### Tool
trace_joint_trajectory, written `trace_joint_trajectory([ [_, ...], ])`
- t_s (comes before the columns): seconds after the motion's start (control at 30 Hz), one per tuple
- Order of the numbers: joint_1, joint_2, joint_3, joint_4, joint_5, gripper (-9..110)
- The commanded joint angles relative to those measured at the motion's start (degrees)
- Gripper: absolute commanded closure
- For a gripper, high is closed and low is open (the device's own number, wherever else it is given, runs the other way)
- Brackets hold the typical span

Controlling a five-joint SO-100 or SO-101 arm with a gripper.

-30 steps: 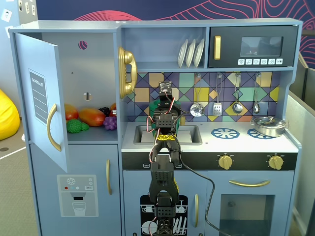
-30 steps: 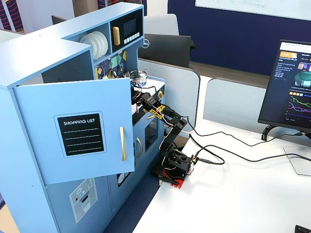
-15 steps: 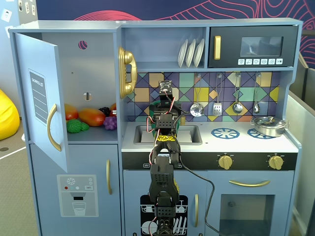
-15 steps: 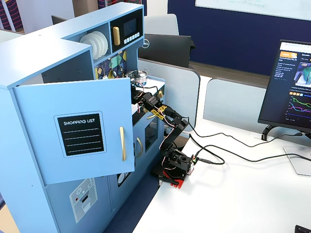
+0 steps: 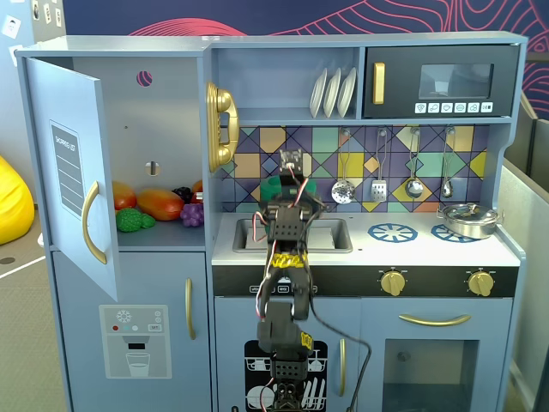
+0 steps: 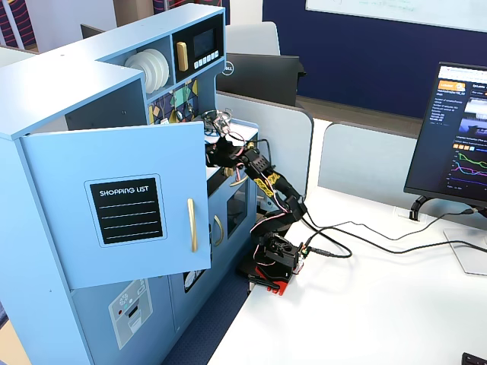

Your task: Pick up the lid from the counter and put it on the green recipient

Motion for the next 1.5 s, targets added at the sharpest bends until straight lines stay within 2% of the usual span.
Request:
trace_joint_trajectory([
  [0.0, 0.18, 11.16, 7.73, 5.71, 0.62, 57],
  [0.17, 1.85, 19.60, 23.99, 10.37, 2.81, 68],
  [0.3, 1.32, 25.14, 40.96, 9.93, 1.14, 94],
  [0.37, 0.26, 28.21, 48.25, 9.93, 0.97, 101],
  [0.57, -2.64, 34.10, 60.29, 13.10, 13.18, 101],
  [0.6, -2.64, 34.98, 62.05, 13.36, 13.62, 101],
  [0.67, -2.72, 37.00, 63.98, 18.98, 6.86, 100],
  [0.9, -3.60, 40.17, 67.06, 28.92, 16.96, 100],
  [1.13, -3.96, 40.52, 68.55, 40.43, 12.39, 100],
  [1.23, -3.96, 40.61, 68.55, 43.86, 13.62, 100],
  [1.33, -3.34, 40.61, 68.55, 44.30, 14.59, 100],
  [1.47, -2.90, 40.61, 68.55, 44.82, 10.28, 99],
])
